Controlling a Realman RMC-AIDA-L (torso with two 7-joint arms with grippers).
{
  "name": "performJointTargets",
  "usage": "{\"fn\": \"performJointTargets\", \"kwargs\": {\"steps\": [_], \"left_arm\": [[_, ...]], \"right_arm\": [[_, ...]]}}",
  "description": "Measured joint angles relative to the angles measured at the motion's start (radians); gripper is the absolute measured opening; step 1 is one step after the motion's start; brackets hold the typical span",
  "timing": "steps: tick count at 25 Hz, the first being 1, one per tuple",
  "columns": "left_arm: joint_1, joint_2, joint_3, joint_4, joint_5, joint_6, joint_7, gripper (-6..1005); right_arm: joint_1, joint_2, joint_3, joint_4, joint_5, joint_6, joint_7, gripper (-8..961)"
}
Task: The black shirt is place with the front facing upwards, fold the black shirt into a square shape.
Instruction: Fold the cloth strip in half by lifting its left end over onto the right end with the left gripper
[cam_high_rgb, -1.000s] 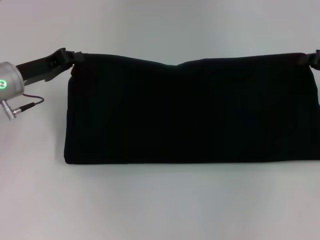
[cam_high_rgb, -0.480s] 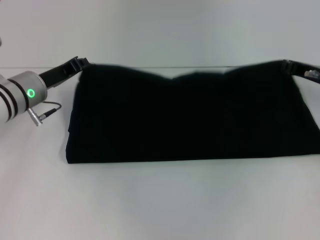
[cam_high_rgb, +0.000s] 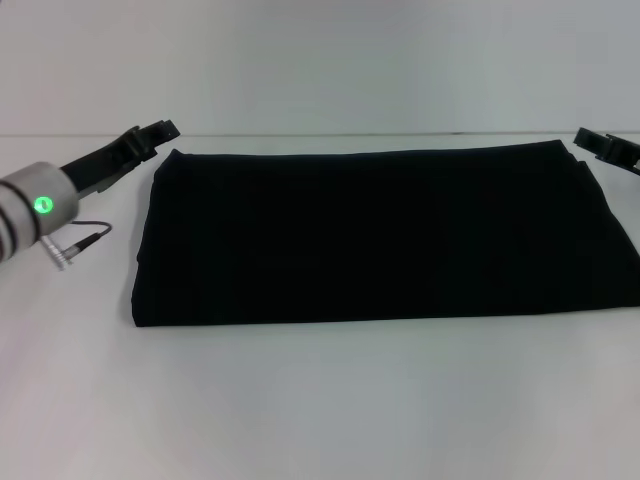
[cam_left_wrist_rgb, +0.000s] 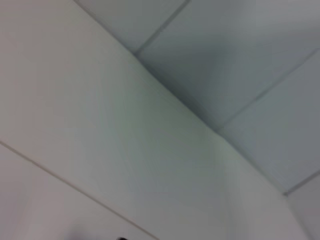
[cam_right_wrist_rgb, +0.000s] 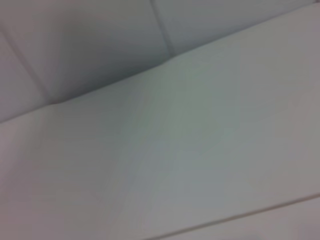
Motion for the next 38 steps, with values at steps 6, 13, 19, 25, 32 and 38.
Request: {"fn": "performJointTargets", "kwargs": {"steps": [6, 13, 19, 25, 32, 38], "left_arm": [[0.114, 0.104, 0.062, -0.013, -0.007, 0.361, -0.131, 542], [0.283, 0.143, 0.066, -0.008, 0.002, 0.557, -0.301, 792], [0.353, 0.13, 0.066, -0.006, 0.064, 0.576, -0.405, 907], [0.333, 0.128, 0.069, -0.019, 0.123, 0.518, -0.446, 908], [0.3, 0.126, 0.077, -0.052, 0.156, 0.463, -0.494, 895], [0.29, 0.119, 0.109, -0.061, 0.157, 0.417, -0.525, 884]], "right_arm": [[-0.093, -0.037, -0.037, -0.04, -0.002, -0.514, -0.249, 553], [-0.159, 0.012, -0.065, -0.073, -0.002, -0.789, -0.632, 812], [-0.152, 0.021, -0.096, -0.006, -0.004, -0.759, -0.715, 820], [-0.145, 0.023, -0.104, 0.021, -0.002, -0.689, -0.728, 819], [-0.141, 0.024, -0.11, 0.042, -0.001, -0.683, -0.754, 818], [-0.141, 0.023, -0.11, 0.047, 0.0, -0.677, -0.755, 818]]}}
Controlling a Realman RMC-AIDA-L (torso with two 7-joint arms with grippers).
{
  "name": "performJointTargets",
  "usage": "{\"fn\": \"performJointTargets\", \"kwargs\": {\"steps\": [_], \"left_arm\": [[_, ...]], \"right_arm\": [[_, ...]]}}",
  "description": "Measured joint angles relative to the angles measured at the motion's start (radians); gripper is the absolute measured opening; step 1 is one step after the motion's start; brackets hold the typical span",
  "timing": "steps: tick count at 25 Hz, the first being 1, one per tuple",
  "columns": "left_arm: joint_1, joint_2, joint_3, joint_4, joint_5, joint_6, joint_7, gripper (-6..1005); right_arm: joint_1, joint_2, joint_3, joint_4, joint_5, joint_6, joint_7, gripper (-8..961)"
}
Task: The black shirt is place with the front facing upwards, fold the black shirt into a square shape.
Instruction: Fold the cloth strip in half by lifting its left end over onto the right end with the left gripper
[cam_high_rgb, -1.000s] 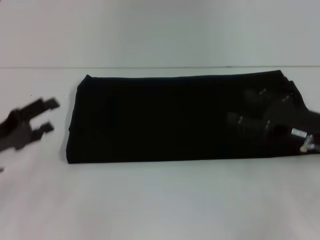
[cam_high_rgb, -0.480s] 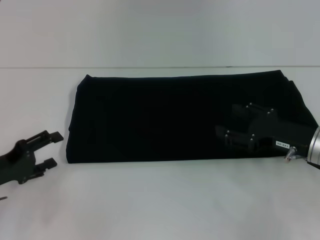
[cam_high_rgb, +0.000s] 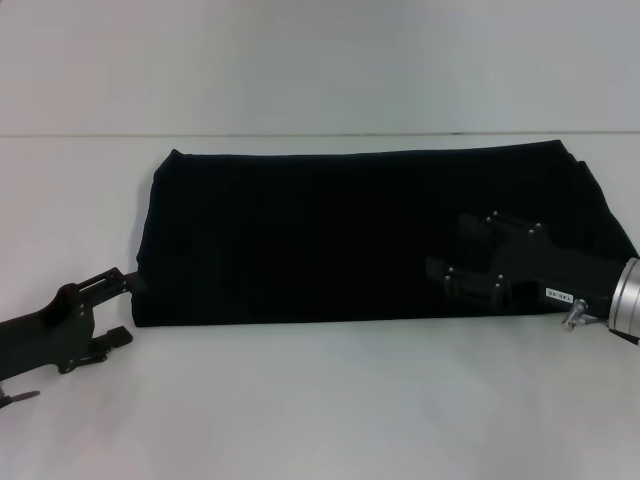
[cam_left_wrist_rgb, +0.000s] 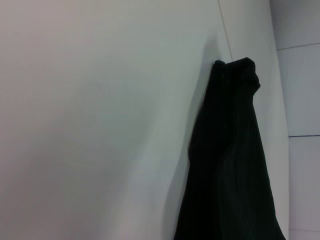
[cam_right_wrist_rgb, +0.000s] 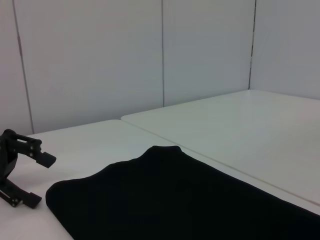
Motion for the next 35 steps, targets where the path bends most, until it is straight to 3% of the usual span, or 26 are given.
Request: {"fn": "performJointTargets", "kwargs": {"steps": [9, 21, 33, 35], "left_arm": [[-0.031, -0.019, 0.001, 0.0, -0.001, -0.042, -0.001, 867], [-0.131, -0.043, 0.026, -0.011, 0.0, -0.13, 0.023, 845], [-0.116, -0.043, 0.032, 0.002, -0.002, -0.143, 0.072, 823], [-0.116, -0.043, 0.033, 0.003, -0.001, -0.143, 0.073, 675]], "right_arm": [[-0.001, -0.001, 0.0, 0.002, -0.003, 0.004, 0.0, 816], [-0.001, -0.001, 0.0, 0.015, 0.001, 0.0, 0.0, 815], [0.0, 0.001, 0.0, 0.018, 0.002, -0.007, 0.0, 809], [0.0, 0.001, 0.0, 0.018, 0.002, -0.012, 0.001, 808]]}}
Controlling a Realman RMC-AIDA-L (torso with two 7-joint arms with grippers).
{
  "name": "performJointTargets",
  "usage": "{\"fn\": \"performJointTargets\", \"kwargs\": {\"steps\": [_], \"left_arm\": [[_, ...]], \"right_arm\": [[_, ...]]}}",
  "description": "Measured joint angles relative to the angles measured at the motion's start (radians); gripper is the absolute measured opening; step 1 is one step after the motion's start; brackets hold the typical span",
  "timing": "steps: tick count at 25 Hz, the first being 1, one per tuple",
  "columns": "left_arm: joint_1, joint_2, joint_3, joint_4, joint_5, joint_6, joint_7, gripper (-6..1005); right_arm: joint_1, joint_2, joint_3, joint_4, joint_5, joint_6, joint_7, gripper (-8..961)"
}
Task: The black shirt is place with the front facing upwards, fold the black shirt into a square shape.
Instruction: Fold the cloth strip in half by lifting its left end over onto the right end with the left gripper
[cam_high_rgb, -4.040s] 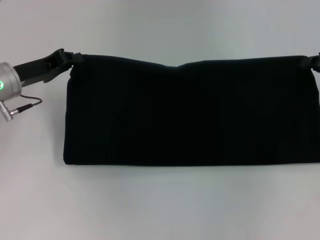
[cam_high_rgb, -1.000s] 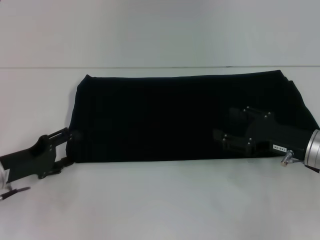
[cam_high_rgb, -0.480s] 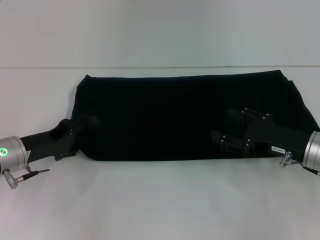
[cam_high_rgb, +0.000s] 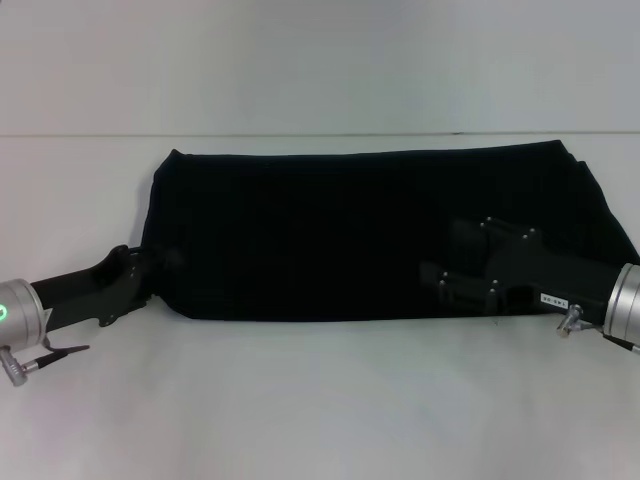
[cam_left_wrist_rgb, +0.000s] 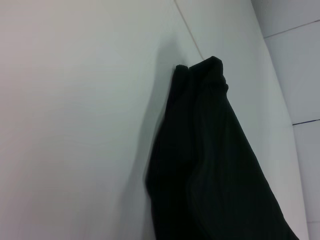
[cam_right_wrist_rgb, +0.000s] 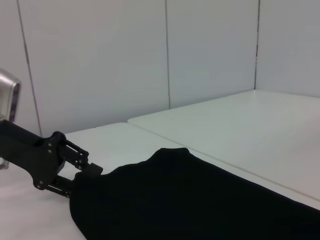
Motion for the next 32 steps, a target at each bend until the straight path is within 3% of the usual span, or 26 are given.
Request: {"fn": "performJointTargets", "kwargs": {"steps": [12, 20, 26, 32], "left_arm": [[0.008, 0.0, 0.004, -0.002, -0.001, -0.001, 0.013, 147], [0.012, 0.007, -0.013, 0.0, -0.01, -0.01, 0.049, 53], [0.033, 0.041, -0.062, 0.038, -0.011, -0.031, 0.052, 18], [0.07, 0.122, -0.134, 0.071, -0.001, -0.04, 0.031, 18]], "right_arm": [[-0.009, 0.0, 0.0, 0.0, -0.002, -0.022, 0.001, 808], [-0.012, -0.002, 0.001, 0.0, -0.002, -0.022, 0.001, 809], [-0.028, -0.008, 0.009, -0.016, -0.001, -0.02, 0.007, 809], [-0.047, -0.011, 0.01, -0.017, -0.002, -0.015, 0.009, 809]]}}
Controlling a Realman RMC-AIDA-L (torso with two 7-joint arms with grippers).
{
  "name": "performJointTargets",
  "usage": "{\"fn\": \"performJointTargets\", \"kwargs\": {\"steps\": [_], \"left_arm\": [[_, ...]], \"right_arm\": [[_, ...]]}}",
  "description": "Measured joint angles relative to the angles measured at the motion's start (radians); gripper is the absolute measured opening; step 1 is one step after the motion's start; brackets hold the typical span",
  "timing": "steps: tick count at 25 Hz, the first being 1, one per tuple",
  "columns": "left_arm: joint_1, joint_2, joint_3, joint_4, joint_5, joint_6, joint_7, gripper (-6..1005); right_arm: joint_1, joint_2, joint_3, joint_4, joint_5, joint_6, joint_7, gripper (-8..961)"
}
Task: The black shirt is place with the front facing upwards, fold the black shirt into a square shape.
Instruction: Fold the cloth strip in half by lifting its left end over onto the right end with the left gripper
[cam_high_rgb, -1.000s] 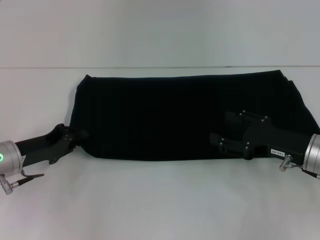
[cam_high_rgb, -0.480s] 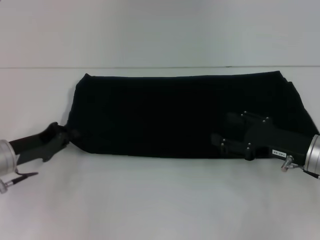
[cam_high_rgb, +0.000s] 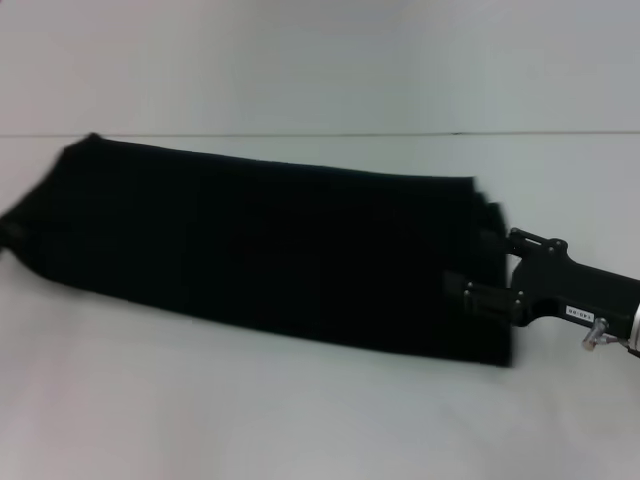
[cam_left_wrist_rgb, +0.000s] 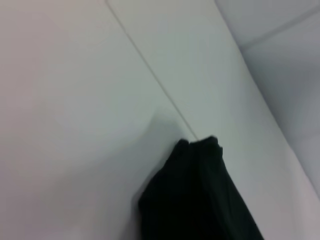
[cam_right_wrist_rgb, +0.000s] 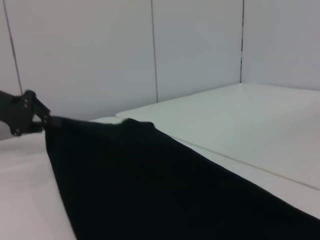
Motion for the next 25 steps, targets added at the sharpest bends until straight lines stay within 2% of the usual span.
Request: {"fn": "performJointTargets", "kwargs": {"steps": [3, 7, 10, 14, 17, 20, 25], "left_arm": [[0.013, 0.011, -0.011, 0.035, 0.003, 0.003, -0.025, 18], [0.007, 0.014, -0.019, 0.045, -0.002, 0.025, -0.03, 18], [-0.02, 0.014, -0.019, 0.037, -0.019, 0.06, -0.03, 17], [-0.093, -0.002, -0.013, 0.035, -0.063, 0.123, -0.024, 17], [-0.176, -0.027, 0.003, 0.035, -0.075, 0.156, -0.018, 17], [-0.282, -0.063, 0.052, 0.036, -0.075, 0.175, -0.017, 17], [-0.425, -0.147, 0.16, 0.04, -0.076, 0.197, -0.014, 17]], "right_arm": [[-0.007, 0.0, 0.0, 0.0, -0.003, 0.001, 0.0, 809], [-0.011, 0.0, 0.0, 0.0, -0.004, 0.003, 0.001, 809], [-0.016, 0.0, -0.002, 0.0, -0.004, 0.005, 0.001, 809], [-0.03, 0.0, -0.002, 0.0, -0.004, 0.006, 0.001, 809], [-0.043, 0.0, -0.001, 0.0, -0.004, 0.007, 0.001, 808], [-0.059, 0.001, 0.0, 0.0, -0.003, 0.007, 0.001, 808], [-0.072, 0.002, 0.0, 0.006, -0.002, 0.007, 0.001, 808]]}}
